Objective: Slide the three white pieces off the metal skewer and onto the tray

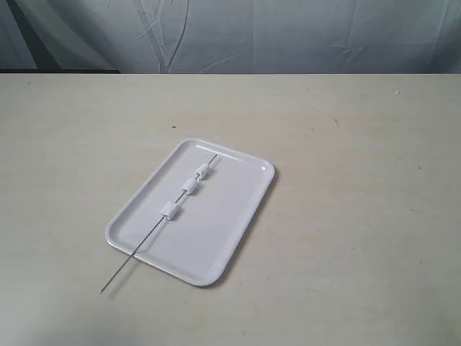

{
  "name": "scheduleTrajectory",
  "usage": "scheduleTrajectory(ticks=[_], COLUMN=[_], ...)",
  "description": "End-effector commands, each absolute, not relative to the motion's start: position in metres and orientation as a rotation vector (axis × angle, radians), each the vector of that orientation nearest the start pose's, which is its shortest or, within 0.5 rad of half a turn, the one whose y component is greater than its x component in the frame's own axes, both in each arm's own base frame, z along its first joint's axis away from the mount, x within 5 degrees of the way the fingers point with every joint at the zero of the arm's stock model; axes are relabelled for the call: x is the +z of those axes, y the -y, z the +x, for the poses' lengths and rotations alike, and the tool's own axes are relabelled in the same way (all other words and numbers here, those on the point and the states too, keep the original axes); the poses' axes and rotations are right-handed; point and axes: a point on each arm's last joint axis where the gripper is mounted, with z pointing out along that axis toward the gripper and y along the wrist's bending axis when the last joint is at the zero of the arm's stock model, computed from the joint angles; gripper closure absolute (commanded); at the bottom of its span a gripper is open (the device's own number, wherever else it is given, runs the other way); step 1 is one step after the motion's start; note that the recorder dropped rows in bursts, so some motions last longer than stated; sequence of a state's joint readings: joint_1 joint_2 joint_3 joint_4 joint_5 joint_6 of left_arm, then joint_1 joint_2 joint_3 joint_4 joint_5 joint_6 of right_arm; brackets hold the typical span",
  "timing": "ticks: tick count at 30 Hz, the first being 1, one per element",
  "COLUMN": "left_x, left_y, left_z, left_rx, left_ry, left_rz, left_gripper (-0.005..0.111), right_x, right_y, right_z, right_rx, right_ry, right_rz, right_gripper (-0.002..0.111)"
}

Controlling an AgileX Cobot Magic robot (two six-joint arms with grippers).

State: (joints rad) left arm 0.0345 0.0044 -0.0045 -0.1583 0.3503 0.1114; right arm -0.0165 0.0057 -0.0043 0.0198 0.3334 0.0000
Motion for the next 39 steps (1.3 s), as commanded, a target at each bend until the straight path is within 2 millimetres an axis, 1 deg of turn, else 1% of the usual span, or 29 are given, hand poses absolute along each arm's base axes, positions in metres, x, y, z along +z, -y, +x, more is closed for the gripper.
scheduleTrajectory(ticks=[1, 23, 26, 28, 30, 34, 36, 39], left_x=[0.183, 0.183, 0.184, 0.188, 0.196, 0.220, 0.228, 0.231], left_y=[0.003, 0.003, 0.002, 0.002, 0.001, -0.003, -0.005, -0.006], left_z=[0.054, 0.054, 0.054, 0.055, 0.056, 0.055, 0.053, 0.052], left_rx=[-0.045, -0.044, -0.034, -0.030, -0.040, -0.028, -0.016, -0.009], left_ry=[-1.819, -1.815, -1.808, -1.759, -1.670, -1.409, -1.317, -1.277], left_rz=[-0.031, -0.031, -0.025, -0.031, -0.055, -0.099, -0.108, -0.110], left_gripper=[0.107, 0.107, 0.107, 0.107, 0.107, 0.107, 0.107, 0.107], right_x=[0.184, 0.184, 0.188, 0.196, 0.205, 0.224, 0.230, 0.232], right_y=[0.001, 0.001, 0.000, 0.000, 0.001, 0.002, 0.003, 0.003], right_z=[0.054, 0.054, 0.055, 0.056, 0.056, 0.054, 0.053, 0.052], right_rx=[0.003, 0.003, 0.014, 0.033, 0.042, 0.047, 0.044, 0.043], right_ry=[-1.810, -1.806, -1.756, -1.675, -1.570, -1.359, -1.297, -1.271], right_rz=[0.032, 0.032, 0.040, 0.056, 0.068, 0.083, 0.084, 0.084], right_gripper=[0.108, 0.108, 0.108, 0.108, 0.108, 0.108, 0.108, 0.108])
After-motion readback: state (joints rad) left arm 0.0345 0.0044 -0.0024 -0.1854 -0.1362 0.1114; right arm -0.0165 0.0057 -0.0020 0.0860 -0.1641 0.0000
